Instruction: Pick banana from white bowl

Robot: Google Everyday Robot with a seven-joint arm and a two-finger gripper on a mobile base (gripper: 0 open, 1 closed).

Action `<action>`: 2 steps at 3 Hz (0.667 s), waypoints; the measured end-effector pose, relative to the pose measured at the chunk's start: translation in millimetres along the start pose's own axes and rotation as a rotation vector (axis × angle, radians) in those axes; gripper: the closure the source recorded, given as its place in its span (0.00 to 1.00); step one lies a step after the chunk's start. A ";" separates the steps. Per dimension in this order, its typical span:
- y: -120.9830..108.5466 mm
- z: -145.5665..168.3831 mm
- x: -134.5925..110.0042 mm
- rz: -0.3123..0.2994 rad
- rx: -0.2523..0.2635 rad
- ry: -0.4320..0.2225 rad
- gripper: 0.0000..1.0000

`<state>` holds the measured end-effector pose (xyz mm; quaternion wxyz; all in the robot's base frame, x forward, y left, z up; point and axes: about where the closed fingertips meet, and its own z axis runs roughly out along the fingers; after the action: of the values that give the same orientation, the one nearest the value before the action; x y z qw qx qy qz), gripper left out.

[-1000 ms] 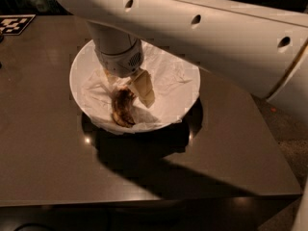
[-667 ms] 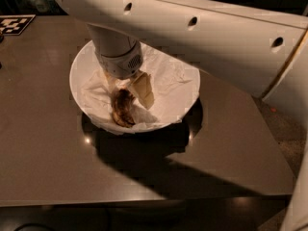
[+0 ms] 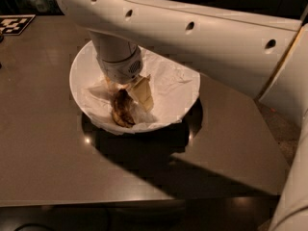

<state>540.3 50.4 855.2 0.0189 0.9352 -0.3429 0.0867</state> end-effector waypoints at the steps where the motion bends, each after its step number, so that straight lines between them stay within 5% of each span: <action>1: -0.4 7.4 -3.7 0.010 -0.008 -0.015 0.28; 2: 1.6 9.1 -7.6 0.046 -0.002 -0.040 0.48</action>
Offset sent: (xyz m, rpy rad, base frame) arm -0.0138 0.0004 -0.0137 0.0433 0.0607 -0.0898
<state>534.9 53.2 844.9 0.0110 0.9285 -0.3648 0.0681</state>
